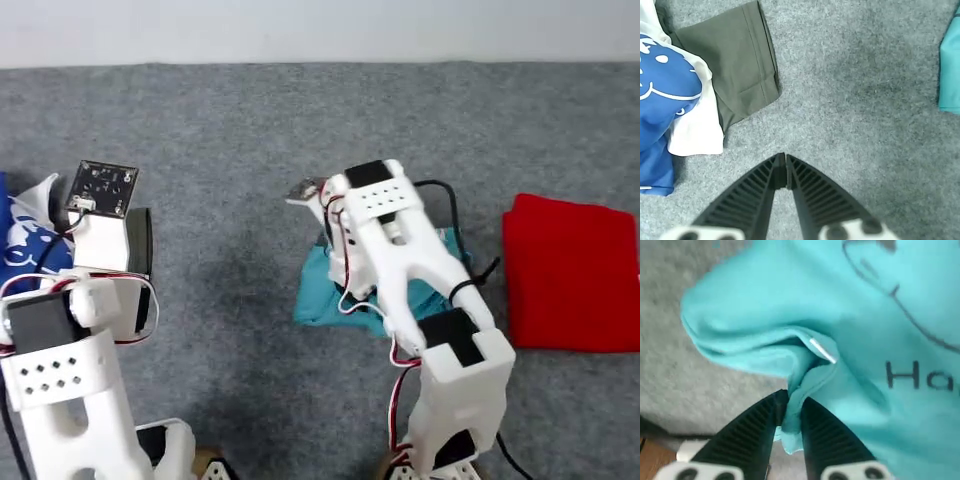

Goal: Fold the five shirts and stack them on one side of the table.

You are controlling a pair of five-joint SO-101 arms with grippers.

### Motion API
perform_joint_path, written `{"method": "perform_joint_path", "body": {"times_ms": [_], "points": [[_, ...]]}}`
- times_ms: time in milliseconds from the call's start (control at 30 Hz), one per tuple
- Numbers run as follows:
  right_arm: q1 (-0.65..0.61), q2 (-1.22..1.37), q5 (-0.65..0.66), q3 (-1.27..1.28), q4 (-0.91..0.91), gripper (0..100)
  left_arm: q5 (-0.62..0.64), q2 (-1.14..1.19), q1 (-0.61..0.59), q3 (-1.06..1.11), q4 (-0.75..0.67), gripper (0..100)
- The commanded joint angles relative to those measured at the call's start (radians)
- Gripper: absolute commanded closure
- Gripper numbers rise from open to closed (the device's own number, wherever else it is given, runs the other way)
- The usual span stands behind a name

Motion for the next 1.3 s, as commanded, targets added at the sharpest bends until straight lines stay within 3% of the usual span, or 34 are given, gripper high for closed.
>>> {"method": "perform_joint_path", "body": {"times_ms": [0, 200, 367, 467, 733, 933, 1100, 1267], "points": [[0.073, -0.008, 0.064, -0.057, 0.071, 98.8, -0.009, -0.015, -0.003, -0.005, -0.023, 100], [0.165, -0.012, 0.189, -0.057, 0.096, 97.0, -0.009, -0.015, 0.0, -0.005, -0.021, 100], [0.163, -0.091, 0.193, -0.057, 0.097, 81.5, -0.009, -0.015, -0.002, -0.007, -0.021, 100], [0.157, -0.191, 0.198, -0.057, 0.097, 77.7, -0.009, -0.015, -0.003, -0.007, -0.021, 100], [0.133, -0.318, 0.192, -0.057, 0.088, 79.2, -0.005, -0.014, 0.002, -0.007, -0.026, 100], [0.01, -0.186, 0.184, -0.057, 0.012, 99.5, -0.003, -0.014, 0.002, -0.007, -0.028, 100], [-0.024, -0.054, 0.094, -0.057, -0.035, 98.9, -0.006, -0.014, -0.003, -0.007, -0.021, 100], [-0.054, 0.065, 0.083, -0.057, 0.039, 98.9, -0.008, -0.015, -0.005, -0.007, -0.02, 100]]}}
